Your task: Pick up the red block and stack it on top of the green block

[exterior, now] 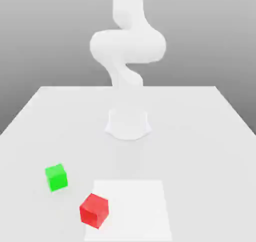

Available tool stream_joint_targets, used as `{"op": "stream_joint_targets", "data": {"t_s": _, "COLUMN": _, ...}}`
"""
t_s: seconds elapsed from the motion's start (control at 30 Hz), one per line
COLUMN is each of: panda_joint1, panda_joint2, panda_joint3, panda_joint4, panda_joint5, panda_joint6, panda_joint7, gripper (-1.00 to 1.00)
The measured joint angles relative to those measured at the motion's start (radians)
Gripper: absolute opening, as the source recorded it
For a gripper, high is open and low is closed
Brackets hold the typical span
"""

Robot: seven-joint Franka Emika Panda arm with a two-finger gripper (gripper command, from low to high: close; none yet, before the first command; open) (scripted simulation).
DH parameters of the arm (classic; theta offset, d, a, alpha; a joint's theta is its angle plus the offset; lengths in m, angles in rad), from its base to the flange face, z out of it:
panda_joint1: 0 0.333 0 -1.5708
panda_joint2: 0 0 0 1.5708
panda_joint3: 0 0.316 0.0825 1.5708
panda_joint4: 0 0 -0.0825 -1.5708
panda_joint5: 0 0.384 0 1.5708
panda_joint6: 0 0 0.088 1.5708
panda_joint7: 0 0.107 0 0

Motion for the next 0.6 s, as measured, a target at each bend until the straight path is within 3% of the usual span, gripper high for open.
{"op": "stream_joint_targets", "data": {"t_s": 0.6, "panda_joint1": -0.116, "panda_joint2": 0.659, "panda_joint3": -0.02, "panda_joint4": -0.202, "panda_joint5": -0.015, "panda_joint6": 0.298, "panda_joint7": 0.2, "gripper": 0.0}}
